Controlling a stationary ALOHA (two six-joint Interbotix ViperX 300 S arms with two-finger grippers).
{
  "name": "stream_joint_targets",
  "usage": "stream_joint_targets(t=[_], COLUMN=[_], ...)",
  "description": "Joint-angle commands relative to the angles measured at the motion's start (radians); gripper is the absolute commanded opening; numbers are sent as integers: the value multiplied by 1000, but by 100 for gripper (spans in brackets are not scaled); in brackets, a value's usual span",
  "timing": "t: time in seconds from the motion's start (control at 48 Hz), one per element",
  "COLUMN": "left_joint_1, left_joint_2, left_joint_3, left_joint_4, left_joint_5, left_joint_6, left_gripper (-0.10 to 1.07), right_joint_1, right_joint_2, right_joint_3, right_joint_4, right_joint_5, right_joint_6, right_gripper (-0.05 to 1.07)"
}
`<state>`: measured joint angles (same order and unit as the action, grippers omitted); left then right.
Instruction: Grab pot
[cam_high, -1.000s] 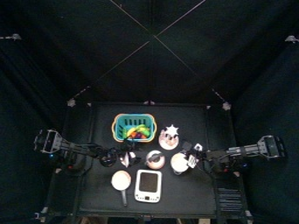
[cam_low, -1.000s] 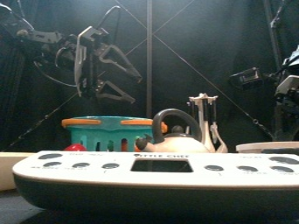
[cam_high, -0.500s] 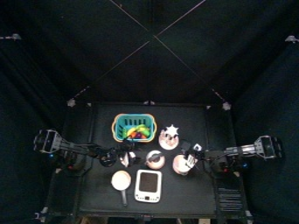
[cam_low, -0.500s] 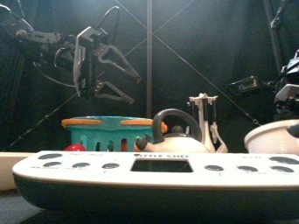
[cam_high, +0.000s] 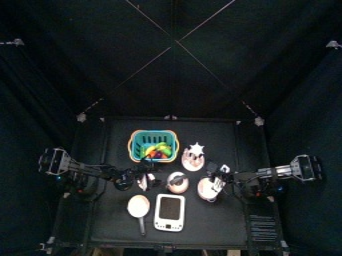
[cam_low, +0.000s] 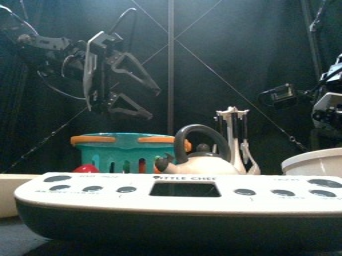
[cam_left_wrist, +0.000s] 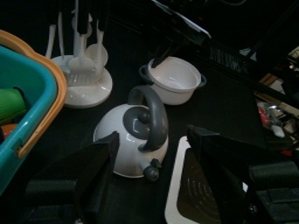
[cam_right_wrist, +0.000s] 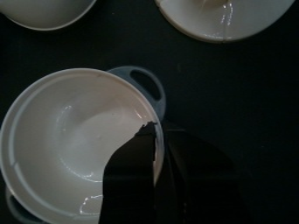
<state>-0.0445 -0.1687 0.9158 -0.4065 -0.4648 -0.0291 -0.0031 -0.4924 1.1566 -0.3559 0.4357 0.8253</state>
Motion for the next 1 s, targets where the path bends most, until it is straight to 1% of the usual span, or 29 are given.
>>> stream_joint_targets(t=[0.0, 0.062, 0.208, 0.396, 0.583, 0.708, 0.979], left_joint_1=[3, 3, 3, 3, 5, 3, 5], left_joint_2=[-12, -12, -12, -14, -14, -17, -18], left_joint_3=[-11, -11, -11, -11, -6, -5, -3], left_joint_4=[2, 2, 2, 2, 2, 0, 2], left_joint_5=[-11, -11, -11, -11, -11, -9, -11], left_joint_6=[0, 0, 0, 0, 0, 0, 0], left_gripper=[96, 96, 96, 96, 96, 96, 96], right_joint_1=[-2, 2, 8, 38, 63, 84, 84], right_joint_2=[-6, -14, -31, -37, -35, -35, -23], right_joint_3=[-26, -40, -80, -133, -163, -179, -183], right_joint_4=[2, 2, -3, -6, -6, -6, -8], right_joint_5=[-5, -5, -5, -5, -8, -37, -57], right_joint_6=[-2, -2, -3, -14, -12, -12, -9], right_gripper=[35, 32, 32, 32, 32, 32, 32])
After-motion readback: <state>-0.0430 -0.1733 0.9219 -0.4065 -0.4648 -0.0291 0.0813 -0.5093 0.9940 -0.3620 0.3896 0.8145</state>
